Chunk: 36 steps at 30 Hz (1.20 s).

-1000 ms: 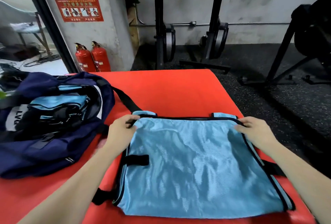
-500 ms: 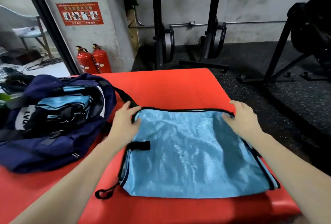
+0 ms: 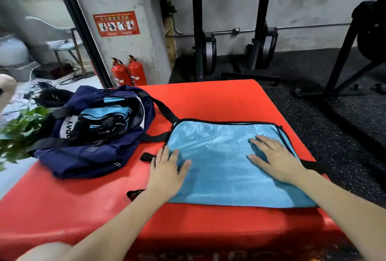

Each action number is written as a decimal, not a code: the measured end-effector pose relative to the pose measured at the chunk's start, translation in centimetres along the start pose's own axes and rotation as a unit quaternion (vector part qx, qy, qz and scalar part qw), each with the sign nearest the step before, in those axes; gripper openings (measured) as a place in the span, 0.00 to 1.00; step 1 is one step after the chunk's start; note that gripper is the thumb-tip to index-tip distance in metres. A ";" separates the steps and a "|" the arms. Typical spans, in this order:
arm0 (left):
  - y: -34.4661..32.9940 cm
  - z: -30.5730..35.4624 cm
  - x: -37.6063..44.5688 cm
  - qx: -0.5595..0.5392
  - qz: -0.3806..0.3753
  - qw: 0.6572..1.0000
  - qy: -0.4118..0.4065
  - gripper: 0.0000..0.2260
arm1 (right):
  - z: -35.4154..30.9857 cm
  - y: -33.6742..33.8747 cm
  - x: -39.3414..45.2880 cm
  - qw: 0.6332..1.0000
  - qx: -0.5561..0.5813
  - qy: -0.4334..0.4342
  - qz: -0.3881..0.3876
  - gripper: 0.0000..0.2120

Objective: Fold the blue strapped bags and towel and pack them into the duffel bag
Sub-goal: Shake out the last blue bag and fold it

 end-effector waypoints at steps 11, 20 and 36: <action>0.5 2.0 -3.6 0.079 0.015 0.997 -0.020 0.30 | -0.6 0.6 -0.9 0.999 -0.037 -0.006 -0.023 0.41; -2.0 3.4 -2.4 0.115 -0.084 0.989 0.040 0.40 | -1.8 -0.1 -2.6 0.995 -0.032 -0.086 -0.041 0.43; -1.7 3.8 8.7 0.065 -0.041 0.996 -0.046 0.35 | -3.8 3.1 -2.5 0.997 0.005 -0.080 0.015 0.51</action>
Point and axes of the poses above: each hand's wrist, its own x-axis towards the middle knuckle, its own y-axis out of the back of the hand, z = x × y, the point moved 1 cm from there along x, towards the middle knuckle, and after that the axes turned 9 degrees about -x, right-handed, at the moved point
